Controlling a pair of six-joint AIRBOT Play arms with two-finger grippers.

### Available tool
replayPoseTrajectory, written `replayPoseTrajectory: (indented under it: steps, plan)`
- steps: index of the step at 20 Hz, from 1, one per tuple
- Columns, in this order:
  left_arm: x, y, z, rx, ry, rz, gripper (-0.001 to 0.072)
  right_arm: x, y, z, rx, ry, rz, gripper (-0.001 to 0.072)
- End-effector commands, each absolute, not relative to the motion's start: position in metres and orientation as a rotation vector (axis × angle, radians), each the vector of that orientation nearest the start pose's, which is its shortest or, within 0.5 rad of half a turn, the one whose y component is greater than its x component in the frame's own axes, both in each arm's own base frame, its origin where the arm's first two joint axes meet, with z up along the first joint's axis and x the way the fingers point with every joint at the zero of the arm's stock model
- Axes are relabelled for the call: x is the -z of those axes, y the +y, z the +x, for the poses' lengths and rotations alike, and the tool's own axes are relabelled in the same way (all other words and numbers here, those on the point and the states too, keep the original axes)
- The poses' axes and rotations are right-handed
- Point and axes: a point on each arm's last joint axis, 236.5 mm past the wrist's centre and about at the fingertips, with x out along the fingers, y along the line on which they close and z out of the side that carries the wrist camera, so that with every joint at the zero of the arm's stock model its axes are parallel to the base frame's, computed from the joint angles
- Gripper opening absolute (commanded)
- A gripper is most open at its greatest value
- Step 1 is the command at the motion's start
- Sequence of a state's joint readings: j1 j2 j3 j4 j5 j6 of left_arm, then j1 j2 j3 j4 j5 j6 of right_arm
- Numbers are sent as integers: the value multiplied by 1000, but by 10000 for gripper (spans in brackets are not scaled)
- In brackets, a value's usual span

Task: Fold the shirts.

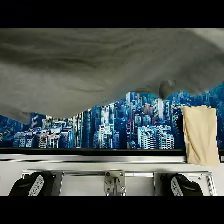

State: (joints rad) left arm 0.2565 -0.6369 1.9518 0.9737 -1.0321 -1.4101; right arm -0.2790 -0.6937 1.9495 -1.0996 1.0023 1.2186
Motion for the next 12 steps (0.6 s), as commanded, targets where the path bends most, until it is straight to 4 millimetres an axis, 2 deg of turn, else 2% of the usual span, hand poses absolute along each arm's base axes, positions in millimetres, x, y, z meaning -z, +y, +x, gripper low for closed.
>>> replayPoseTrajectory:
  steps: [1,4,6,8,10,12]
  plan:
    - [-590,-74,109,195,-347,3,36,-606,34,129,5,-412,-208,58]
    - [-530,-54,133,113,-87,42,36,-606,23,145,34,-395,-204,58]
    - [-496,-36,153,61,45,41,36,-608,14,179,25,-387,-177,58]
    - [-465,-22,180,33,143,19,36,-608,7,232,-25,-384,-105,58]
    - [-425,-12,215,34,255,-20,36,-602,5,298,-128,-382,38,58]
    - [-381,-2,254,34,359,-68,36,-576,-3,375,-217,-334,219,58]
